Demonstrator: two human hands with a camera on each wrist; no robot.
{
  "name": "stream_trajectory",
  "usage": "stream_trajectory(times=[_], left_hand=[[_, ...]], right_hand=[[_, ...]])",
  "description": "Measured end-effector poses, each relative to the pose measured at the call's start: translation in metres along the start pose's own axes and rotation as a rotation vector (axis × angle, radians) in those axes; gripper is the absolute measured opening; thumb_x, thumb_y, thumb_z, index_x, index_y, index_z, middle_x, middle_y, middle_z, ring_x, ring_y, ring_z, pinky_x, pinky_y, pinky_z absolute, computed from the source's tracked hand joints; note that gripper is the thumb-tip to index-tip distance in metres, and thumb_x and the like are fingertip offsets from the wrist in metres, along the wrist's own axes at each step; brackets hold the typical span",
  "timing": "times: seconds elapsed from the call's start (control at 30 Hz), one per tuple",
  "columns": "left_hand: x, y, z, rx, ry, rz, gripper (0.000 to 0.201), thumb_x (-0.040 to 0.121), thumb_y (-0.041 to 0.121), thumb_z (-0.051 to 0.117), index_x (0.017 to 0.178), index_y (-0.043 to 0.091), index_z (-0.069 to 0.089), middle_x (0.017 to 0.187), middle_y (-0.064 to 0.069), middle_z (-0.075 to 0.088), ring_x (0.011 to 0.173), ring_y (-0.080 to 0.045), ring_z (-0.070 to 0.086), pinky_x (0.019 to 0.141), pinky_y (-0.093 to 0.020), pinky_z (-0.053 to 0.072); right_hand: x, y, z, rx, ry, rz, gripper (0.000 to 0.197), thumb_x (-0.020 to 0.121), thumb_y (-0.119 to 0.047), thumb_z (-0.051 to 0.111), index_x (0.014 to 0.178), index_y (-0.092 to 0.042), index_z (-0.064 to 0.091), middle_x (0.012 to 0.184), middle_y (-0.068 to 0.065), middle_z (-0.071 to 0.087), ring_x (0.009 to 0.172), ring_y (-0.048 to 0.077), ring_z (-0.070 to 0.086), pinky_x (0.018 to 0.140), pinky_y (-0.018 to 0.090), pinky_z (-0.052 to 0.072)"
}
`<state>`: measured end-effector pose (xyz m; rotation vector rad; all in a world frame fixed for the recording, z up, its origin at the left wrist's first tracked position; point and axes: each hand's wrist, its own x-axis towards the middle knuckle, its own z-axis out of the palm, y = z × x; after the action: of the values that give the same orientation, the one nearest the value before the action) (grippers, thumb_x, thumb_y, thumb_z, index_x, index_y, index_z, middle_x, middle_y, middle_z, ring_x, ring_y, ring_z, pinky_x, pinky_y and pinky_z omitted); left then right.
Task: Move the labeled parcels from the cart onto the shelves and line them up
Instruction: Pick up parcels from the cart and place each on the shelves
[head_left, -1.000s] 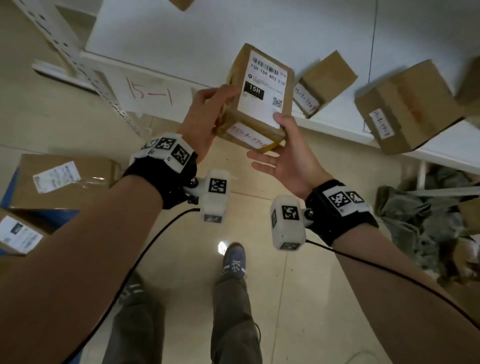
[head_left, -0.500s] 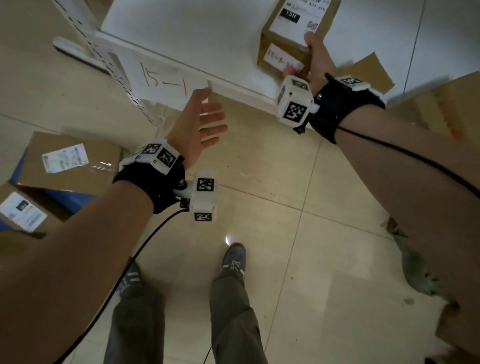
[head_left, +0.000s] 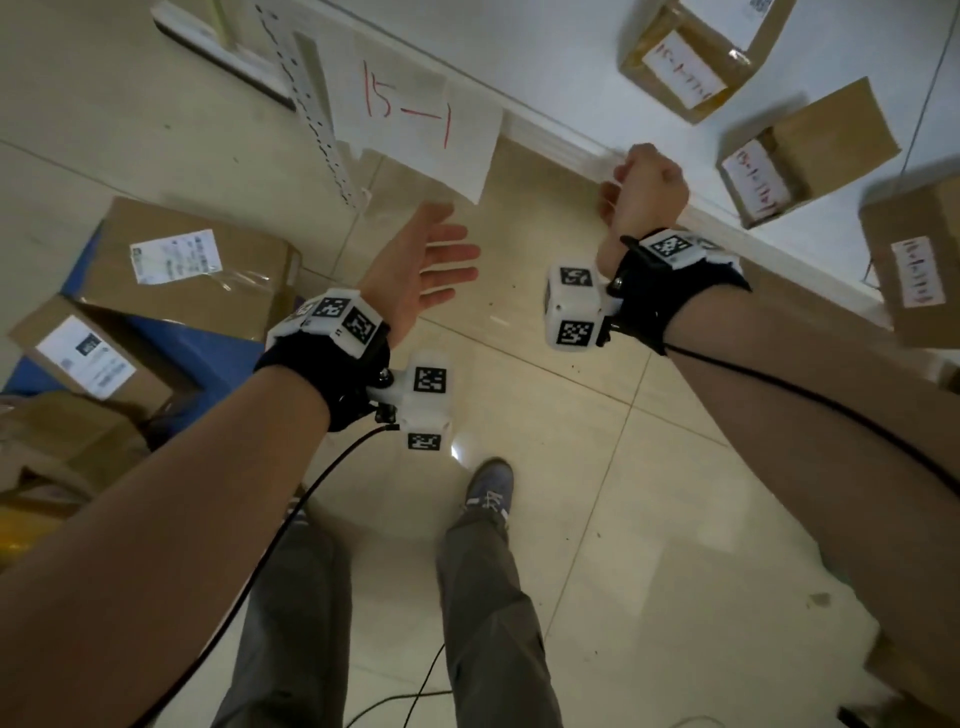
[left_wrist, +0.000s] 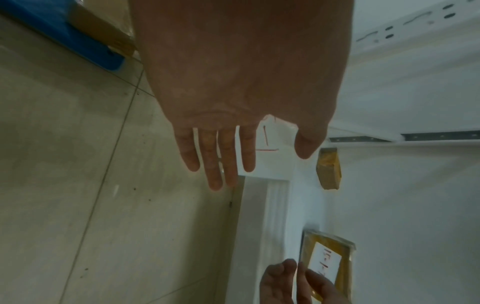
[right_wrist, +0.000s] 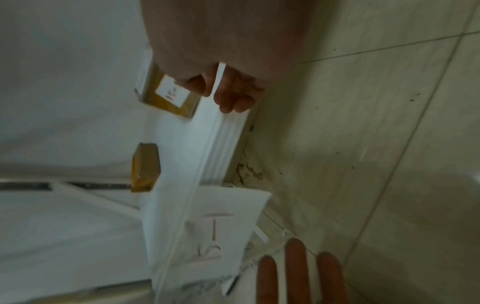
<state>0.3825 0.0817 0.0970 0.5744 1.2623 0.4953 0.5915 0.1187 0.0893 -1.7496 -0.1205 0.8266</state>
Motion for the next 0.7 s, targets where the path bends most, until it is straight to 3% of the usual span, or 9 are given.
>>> stream_trajectory(times=[0.3, 0.5, 0.7], left_hand=[[-0.023, -0.055, -0.131, 0.027, 0.088, -0.084, 0.04, 0.091, 0.051, 0.051, 0.115, 0.022, 0.064, 0.112, 0.003, 0.073, 0.106, -0.016, 0.068, 0.1, -0.038, 0.042], [-0.042, -0.085, -0.223, 0.002, 0.176, -0.153, 0.044, 0.098, 0.047, 0.045, 0.128, 0.017, 0.058, 0.125, 0.0, 0.067, 0.111, -0.016, 0.064, 0.109, -0.039, 0.039], [-0.061, -0.111, -0.317, -0.033, 0.314, -0.194, 0.041, 0.098, 0.049, 0.047, 0.125, 0.022, 0.059, 0.121, 0.001, 0.067, 0.11, -0.018, 0.064, 0.107, -0.041, 0.042]], right_hand=[[-0.11, 0.127, 0.058, -0.22, -0.261, 0.233, 0.004, 0.091, -0.013, 0.06, 0.087, -0.013, 0.061, 0.065, 0.004, 0.063, 0.05, 0.016, 0.052, 0.046, 0.021, 0.039], [-0.182, 0.188, 0.107, -0.391, -0.446, 0.403, 0.009, 0.095, -0.013, 0.055, 0.103, -0.009, 0.059, 0.069, 0.005, 0.06, 0.052, 0.015, 0.052, 0.049, 0.021, 0.04], [-0.254, 0.247, 0.162, -0.553, -0.559, 0.475, 0.009, 0.098, -0.015, 0.052, 0.1, -0.009, 0.058, 0.074, 0.007, 0.059, 0.057, 0.016, 0.053, 0.053, 0.025, 0.04]])
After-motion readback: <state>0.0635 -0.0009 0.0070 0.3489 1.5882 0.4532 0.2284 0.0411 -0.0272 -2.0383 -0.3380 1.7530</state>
